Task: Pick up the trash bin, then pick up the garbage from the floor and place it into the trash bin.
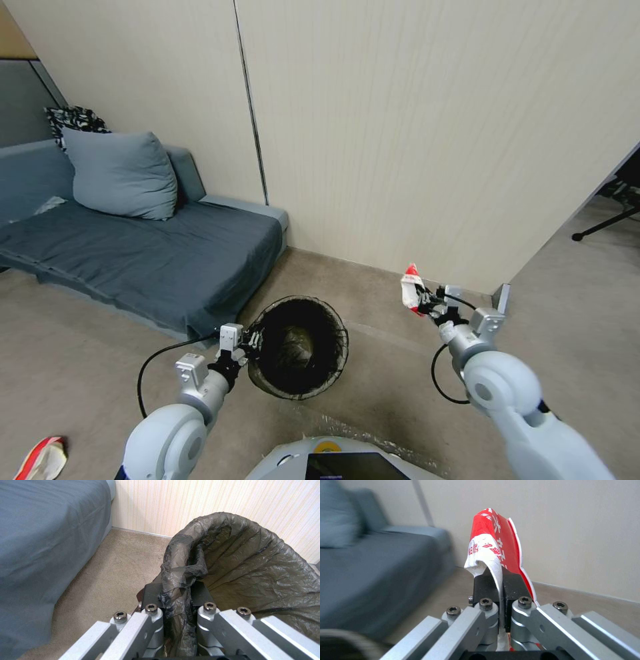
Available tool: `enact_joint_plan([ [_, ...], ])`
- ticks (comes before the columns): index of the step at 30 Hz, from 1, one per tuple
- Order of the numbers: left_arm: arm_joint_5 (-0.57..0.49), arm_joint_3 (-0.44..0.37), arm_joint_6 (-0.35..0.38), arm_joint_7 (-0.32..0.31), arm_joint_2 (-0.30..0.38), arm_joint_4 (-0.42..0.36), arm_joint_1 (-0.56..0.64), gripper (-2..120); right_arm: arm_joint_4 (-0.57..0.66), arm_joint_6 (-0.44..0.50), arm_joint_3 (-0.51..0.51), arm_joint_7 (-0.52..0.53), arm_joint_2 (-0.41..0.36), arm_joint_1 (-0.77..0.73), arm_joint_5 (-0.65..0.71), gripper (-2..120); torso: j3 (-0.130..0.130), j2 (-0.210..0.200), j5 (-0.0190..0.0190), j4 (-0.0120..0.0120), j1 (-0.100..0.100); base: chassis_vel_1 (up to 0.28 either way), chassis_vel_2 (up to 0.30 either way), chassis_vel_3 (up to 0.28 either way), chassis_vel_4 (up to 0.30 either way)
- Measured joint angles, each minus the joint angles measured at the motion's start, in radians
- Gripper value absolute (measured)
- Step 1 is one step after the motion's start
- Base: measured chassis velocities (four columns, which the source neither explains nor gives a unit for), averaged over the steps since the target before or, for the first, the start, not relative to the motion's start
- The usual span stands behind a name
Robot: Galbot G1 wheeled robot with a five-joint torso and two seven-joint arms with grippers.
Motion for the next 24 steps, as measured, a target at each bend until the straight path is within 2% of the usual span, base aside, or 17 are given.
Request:
enact_joint_plan([
  [4, 0.002, 0.004, 0.001, -0.002, 0.0, 0.0, 0.007, 7, 0.029, -0.017, -0.028, -0.035, -0.037, 0.026, 0.082, 0, 0.0, 0.0, 0.0002, 0.0001, 0.0, 0.0, 0.0, 0.0, 0.0],
  [17, 0.011, 0.021, 0.012, -0.005, 0.021, 0.001, 0.006, 7, 0.021, -0.033, -0.124, -0.243, -0.127, 0.1, 0.125, 0, 0.0, 0.0, 0.0, 0.0, 0.0, 0.0, 0.0, 0.0, 0.0],
  [22, 0.013, 0.032, 0.015, -0.006, 0.023, 0.004, 0.008, 7, 0.019, -0.035, -0.215, -0.267, -0.151, 0.133, 0.125, 0, 0.0, 0.0, 0.0, 0.0, 0.0, 0.0, 0.0, 0.0, 0.0],
  [24, 0.012, 0.039, 0.018, -0.007, 0.023, 0.004, 0.008, 7, 0.018, -0.04, -0.292, -0.267, -0.16, 0.177, 0.125, 0, 0.0, 0.0, 0.0001, 0.0001, 0.0, 0.0, 0.0, 0.0, 0.0],
])
